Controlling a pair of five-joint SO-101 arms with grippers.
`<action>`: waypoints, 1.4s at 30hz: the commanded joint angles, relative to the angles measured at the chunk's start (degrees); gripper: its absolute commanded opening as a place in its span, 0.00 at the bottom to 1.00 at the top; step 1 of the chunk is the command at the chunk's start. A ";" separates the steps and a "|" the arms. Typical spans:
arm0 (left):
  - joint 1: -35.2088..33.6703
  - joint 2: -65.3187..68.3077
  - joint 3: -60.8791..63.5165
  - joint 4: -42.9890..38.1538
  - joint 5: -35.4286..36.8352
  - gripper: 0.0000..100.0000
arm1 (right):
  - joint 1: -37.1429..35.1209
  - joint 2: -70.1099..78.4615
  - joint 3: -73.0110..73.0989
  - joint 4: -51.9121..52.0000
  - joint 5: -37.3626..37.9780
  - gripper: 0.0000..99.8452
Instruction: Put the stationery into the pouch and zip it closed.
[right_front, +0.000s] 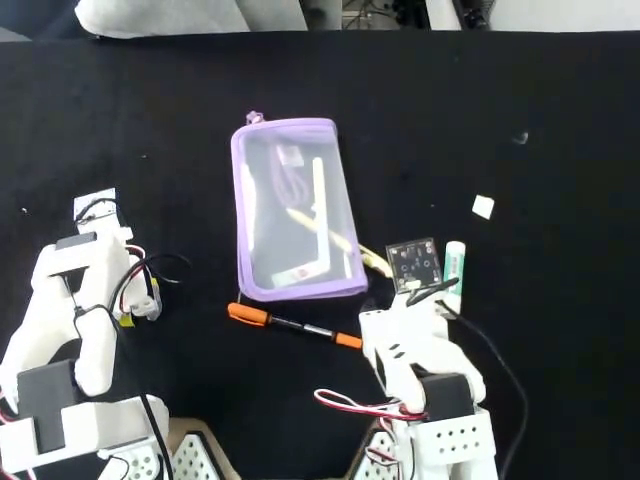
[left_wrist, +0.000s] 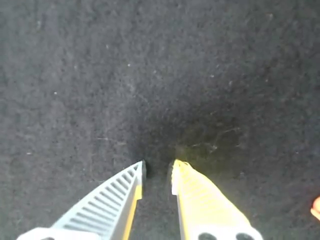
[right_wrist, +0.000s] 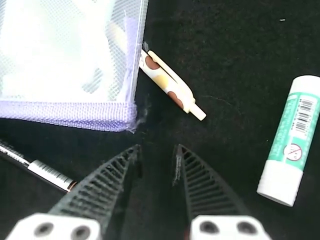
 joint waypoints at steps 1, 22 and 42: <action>0.48 1.14 7.69 0.26 -0.26 0.12 | 0.62 -4.97 -0.22 0.26 0.35 0.11; 0.40 1.14 7.69 0.26 -0.26 0.12 | 0.53 -5.05 -0.22 8.79 0.35 0.11; 0.40 1.14 7.69 0.26 -0.26 0.12 | 0.53 -5.05 -0.22 8.79 0.35 0.11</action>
